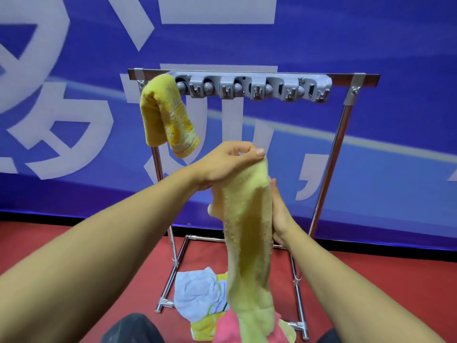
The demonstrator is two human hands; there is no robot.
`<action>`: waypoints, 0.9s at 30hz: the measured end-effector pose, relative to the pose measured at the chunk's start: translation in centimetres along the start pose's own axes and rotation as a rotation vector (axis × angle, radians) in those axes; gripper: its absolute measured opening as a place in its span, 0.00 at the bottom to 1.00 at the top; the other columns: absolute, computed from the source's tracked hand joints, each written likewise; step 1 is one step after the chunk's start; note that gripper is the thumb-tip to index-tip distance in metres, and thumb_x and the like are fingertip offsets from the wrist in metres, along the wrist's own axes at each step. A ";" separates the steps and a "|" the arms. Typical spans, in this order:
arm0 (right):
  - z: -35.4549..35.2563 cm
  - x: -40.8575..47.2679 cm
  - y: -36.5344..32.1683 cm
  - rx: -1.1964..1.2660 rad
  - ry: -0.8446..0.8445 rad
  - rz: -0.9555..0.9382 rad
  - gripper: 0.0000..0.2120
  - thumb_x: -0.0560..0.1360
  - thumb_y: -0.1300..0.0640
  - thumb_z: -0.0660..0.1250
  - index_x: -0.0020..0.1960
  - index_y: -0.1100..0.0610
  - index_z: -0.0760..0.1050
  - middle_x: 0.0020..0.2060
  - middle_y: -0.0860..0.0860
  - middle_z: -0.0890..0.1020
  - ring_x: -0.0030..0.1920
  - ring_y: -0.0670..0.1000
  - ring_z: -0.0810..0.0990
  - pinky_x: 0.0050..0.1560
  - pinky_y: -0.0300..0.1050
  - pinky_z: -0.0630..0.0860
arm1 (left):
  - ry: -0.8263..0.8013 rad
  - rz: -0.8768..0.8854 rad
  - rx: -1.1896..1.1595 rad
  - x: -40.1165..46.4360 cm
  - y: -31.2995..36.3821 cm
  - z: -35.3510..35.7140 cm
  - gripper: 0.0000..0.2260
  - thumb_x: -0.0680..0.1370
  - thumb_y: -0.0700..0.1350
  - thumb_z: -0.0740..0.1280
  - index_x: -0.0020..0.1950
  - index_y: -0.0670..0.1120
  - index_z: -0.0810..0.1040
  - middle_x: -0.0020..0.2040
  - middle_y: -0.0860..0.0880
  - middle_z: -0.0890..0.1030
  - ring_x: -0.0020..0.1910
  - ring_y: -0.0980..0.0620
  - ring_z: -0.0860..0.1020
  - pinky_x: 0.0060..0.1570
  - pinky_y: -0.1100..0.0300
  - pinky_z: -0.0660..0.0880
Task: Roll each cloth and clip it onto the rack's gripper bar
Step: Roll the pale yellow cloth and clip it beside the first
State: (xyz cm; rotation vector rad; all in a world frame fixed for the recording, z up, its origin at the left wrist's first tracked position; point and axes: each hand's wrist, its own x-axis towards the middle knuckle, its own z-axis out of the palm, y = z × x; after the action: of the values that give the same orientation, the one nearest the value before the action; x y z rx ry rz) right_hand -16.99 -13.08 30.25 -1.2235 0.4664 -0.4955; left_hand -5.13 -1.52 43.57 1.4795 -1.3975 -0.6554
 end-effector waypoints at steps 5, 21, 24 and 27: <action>2.1 -1.8 2.2 0.078 -0.193 0.127 0.36 0.79 0.30 0.47 0.68 0.54 0.77 0.63 0.57 0.82 0.63 0.55 0.81 0.60 0.49 0.80 | 0.391 0.013 0.218 1.5 -1.4 -4.2 0.15 0.82 0.57 0.66 0.41 0.49 0.79 0.36 0.51 0.77 0.35 0.55 0.74 0.38 0.58 0.71; 3.6 -1.7 1.7 -0.153 -0.238 -0.159 0.38 0.79 0.64 0.68 0.77 0.32 0.59 0.65 0.54 0.81 0.63 0.58 0.82 0.62 0.58 0.79 | 0.352 -0.805 -0.075 -3.4 -14.9 -3.7 0.37 0.79 0.72 0.51 0.64 0.41 0.77 0.49 0.43 0.81 0.47 0.44 0.79 0.54 0.51 0.71; 3.9 -1.0 0.6 0.012 -0.230 -0.119 0.37 0.79 0.67 0.66 0.77 0.35 0.62 0.65 0.58 0.81 0.59 0.59 0.83 0.57 0.56 0.82 | 0.217 -0.827 -0.386 -5.9 -16.0 -0.5 0.47 0.71 0.81 0.52 0.63 0.40 0.81 0.57 0.39 0.85 0.55 0.42 0.82 0.63 0.49 0.73; 3.8 0.0 0.0 0.061 -0.212 -0.108 0.39 0.77 0.69 0.69 0.77 0.36 0.62 0.73 0.57 0.72 0.64 0.59 0.81 0.59 0.57 0.81 | 0.102 -0.666 -0.722 -7.2 -15.8 2.0 0.44 0.75 0.77 0.53 0.67 0.43 0.81 0.65 0.41 0.82 0.65 0.42 0.80 0.67 0.47 0.74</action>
State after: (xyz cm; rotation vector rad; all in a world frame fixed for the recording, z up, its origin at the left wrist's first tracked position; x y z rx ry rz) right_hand -14.77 -10.19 31.31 -1.2313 0.2044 -0.4619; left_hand -1.43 2.87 27.10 1.3197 -0.4544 -1.3096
